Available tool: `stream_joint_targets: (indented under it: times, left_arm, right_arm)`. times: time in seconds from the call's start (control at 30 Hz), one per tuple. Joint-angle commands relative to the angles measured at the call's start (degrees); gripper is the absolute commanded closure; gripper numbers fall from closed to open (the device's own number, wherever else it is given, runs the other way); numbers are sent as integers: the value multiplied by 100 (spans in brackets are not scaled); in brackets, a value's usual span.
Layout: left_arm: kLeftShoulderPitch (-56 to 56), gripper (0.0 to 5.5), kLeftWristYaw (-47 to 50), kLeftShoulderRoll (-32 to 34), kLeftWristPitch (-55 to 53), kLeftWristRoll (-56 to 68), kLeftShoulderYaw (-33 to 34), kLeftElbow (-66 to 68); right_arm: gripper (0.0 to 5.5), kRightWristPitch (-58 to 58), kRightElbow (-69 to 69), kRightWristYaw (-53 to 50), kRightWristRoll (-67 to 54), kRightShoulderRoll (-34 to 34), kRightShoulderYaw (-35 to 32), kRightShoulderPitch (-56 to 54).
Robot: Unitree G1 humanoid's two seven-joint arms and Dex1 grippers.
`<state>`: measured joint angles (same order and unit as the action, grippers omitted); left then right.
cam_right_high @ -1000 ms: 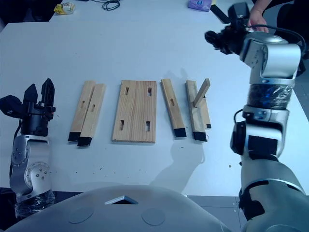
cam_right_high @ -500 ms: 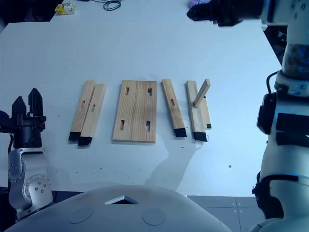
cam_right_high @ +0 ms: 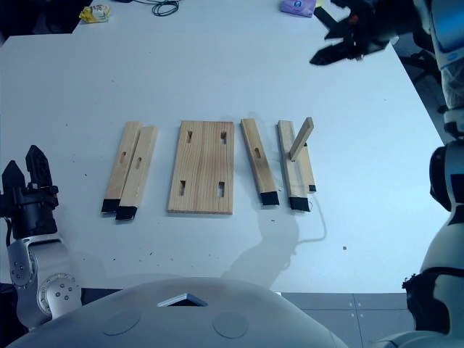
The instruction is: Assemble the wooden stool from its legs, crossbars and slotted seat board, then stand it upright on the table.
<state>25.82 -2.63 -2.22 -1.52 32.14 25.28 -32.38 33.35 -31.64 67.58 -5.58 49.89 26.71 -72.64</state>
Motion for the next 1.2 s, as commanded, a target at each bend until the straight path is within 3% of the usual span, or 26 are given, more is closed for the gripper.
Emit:
stream_joint_targets:
  times: [0.03, 0.2, 0.33, 0.5, 0.67, 0.9, 1.03, 1.13, 1.2]
  left_arm:
    - [-66, 229, 108, -50, 19, -65, -62, 119]
    - [-286, 229, 139, 39, -62, -109, -164, 208]
    - [-353, 229, 117, 115, -140, -49, -143, 248]
    - [-324, 229, 120, 32, -69, -81, -199, 366]
    - [-346, 229, 109, 11, 2, -81, -217, 485]
    - [-182, 229, 44, 6, 58, -27, -157, 493]
    - [-91, 229, 43, -75, 124, -59, -212, 521]
    - [-112, 229, 58, -78, 122, -76, -251, 518]
    - [-123, 229, 64, -39, 77, -49, -253, 470]
  right_arm:
    - [241, -720, -529, -1597, -11, -823, -996, 362]
    - [241, 723, 1572, -2442, -647, -1352, -1738, 2442]
    - [241, 445, 2048, -1840, -281, -645, -1372, 3242]
    - [241, -368, -305, -1959, 83, -680, -1724, 1979]
    - [241, -759, -1827, -1141, 172, -658, -1764, 1067]
    - [241, -3402, -2130, 1079, 1374, 366, -669, 1557]
    - [241, -3853, -3107, 636, 1789, 240, -715, 844]
    - [241, -4136, -2940, 1886, 1527, 304, -700, 968]
    - [241, -4214, -2340, 2444, 920, 624, -248, 1365]
